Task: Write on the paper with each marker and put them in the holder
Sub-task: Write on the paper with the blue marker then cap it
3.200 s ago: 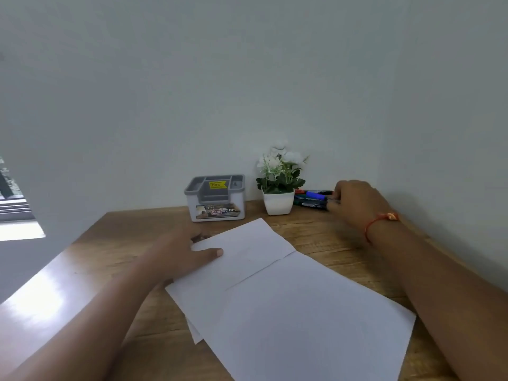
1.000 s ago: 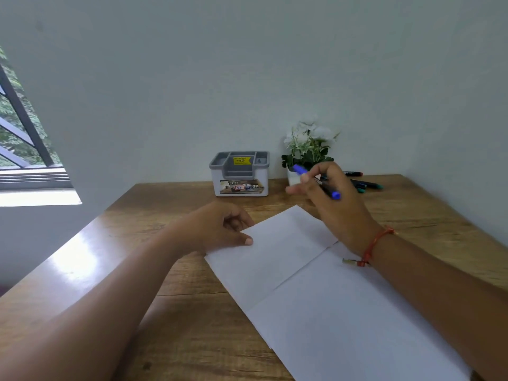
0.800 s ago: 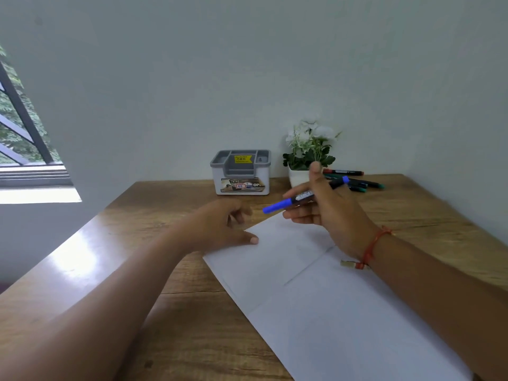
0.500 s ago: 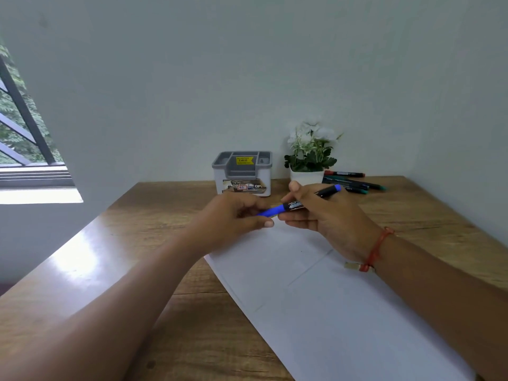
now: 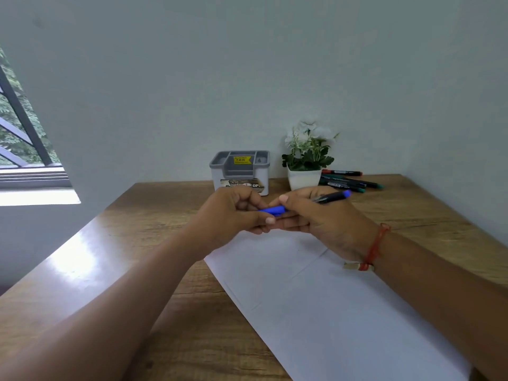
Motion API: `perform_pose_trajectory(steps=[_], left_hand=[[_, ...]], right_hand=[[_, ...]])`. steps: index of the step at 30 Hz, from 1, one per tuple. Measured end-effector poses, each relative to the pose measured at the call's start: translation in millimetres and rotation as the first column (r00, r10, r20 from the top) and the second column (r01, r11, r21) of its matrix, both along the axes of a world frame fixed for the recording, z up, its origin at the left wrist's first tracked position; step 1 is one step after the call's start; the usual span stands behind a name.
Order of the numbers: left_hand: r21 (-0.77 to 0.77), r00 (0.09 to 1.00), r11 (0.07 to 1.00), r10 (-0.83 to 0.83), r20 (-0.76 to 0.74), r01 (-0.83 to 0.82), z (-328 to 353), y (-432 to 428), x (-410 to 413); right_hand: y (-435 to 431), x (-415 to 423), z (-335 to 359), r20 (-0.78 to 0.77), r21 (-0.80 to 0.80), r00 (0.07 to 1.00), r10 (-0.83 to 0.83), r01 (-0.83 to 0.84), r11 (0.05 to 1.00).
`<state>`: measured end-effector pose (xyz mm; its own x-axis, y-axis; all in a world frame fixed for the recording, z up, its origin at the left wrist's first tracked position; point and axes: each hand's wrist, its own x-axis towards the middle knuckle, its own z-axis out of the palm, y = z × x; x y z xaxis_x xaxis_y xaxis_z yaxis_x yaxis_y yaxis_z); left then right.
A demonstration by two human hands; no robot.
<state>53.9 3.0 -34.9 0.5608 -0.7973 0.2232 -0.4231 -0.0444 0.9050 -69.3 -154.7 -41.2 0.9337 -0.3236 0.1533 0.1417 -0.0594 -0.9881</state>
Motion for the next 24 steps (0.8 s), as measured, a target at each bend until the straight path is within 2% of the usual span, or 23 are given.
perform_pose_trajectory(steps=[6,8,10,12,14,16,17,18,20,24], left_hand=[[0.089,0.999,0.995,-0.037,-0.004,0.038,4.4,6.6,8.1],[0.141,0.999,0.99,-0.034,0.035,0.029,6.0,12.3,16.4],[0.221,0.994,0.975,-0.006,0.109,-0.018,7.8,19.5,25.9],[0.317,0.982,0.944,0.03,0.187,-0.09,10.2,26.3,32.8],[0.408,0.974,0.905,0.031,0.223,-0.123,10.9,30.4,37.4],[0.482,0.971,0.87,-0.013,0.241,-0.108,11.3,34.0,39.8],[0.503,0.969,0.859,-0.039,0.246,-0.093,12.0,35.6,40.5],[0.516,0.967,0.853,-0.064,0.245,-0.075,12.5,37.5,41.3],[0.541,0.965,0.84,-0.117,0.235,-0.03,14.6,39.5,40.3],[0.613,0.965,0.79,-0.153,0.212,-0.009,13.4,39.6,39.5]], right_hand=[[5.6,-0.8,2.7,-0.027,0.058,0.998,0.064,-0.063,0.996],[5.7,-2.3,7.8,-0.072,0.122,0.994,0.083,-0.074,0.99],[2.7,-3.3,10.7,-0.06,0.119,0.997,0.055,-0.047,0.992],[1.6,-3.7,9.0,-0.032,0.005,0.999,0.035,-0.035,0.999],[3.1,-3.2,0.0,0.0,-0.289,0.998,0.058,-0.055,0.956],[2.2,-1.9,-11.2,0.0,-0.663,0.995,0.104,-0.078,0.745],[1.4,-1.2,-16.5,-0.03,-0.755,0.99,0.136,-0.112,0.646],[0.7,-0.6,-19.6,-0.066,-0.788,0.985,0.158,-0.149,0.597],[0.8,-0.7,-20.6,-0.116,-0.786,0.978,0.173,-0.197,0.585],[0.6,0.9,-21.1,-0.107,-0.811,0.979,0.175,-0.188,0.554]])
